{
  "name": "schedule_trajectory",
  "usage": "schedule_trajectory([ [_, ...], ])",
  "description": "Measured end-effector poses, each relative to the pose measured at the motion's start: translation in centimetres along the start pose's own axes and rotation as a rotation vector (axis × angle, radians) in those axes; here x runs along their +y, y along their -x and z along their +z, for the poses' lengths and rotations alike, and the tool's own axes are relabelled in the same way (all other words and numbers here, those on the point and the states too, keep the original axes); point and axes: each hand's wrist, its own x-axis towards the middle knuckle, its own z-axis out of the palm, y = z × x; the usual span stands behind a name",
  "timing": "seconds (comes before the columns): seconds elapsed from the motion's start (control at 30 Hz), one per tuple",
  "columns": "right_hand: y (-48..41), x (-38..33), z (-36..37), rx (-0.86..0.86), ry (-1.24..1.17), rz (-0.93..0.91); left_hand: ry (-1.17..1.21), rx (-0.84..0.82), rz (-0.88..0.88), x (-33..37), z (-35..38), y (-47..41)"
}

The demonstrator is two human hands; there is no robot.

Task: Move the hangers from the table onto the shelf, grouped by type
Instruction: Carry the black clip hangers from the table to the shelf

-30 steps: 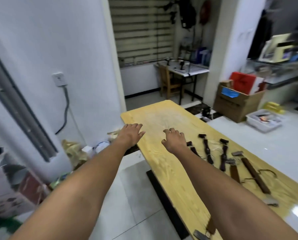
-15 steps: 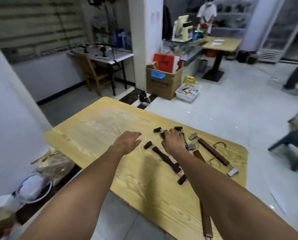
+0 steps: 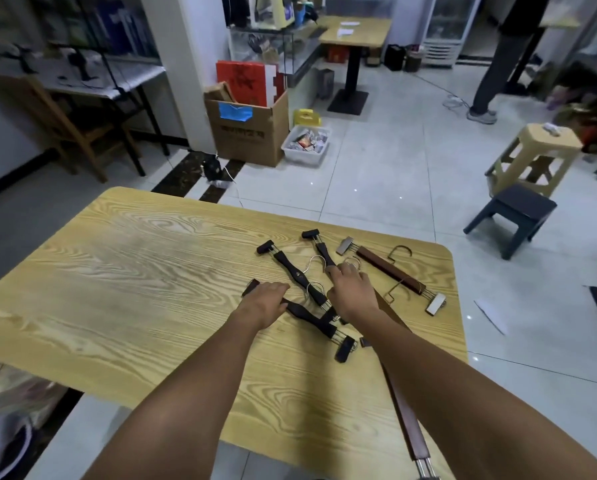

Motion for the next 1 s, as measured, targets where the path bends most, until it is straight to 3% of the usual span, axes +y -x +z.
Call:
schedule_trajectory([
  [0.27, -2.8, 0.7, 3.8, -0.041, -0.023, 0.006, -0.039, -0.07, 0.045, -1.6, 3.7, -3.7],
  [0.5, -5.8, 1.7, 5.6, -0.054, -0.038, -0.005, -0.225, -0.148, 0.107, -2.9, 6.7, -7.0],
  [0.67, -6.9, 2.2, 6.3, -0.087, -0.026, 0.005, -0.354, -0.055, 0.164, -3.3, 7.0, -8.1],
  [1.0, -8.0, 1.9, 6.1, -0.086, 0.103, 0.045, -0.378, -0.087, 0.199, -3.1, 6.7, -9.6],
])
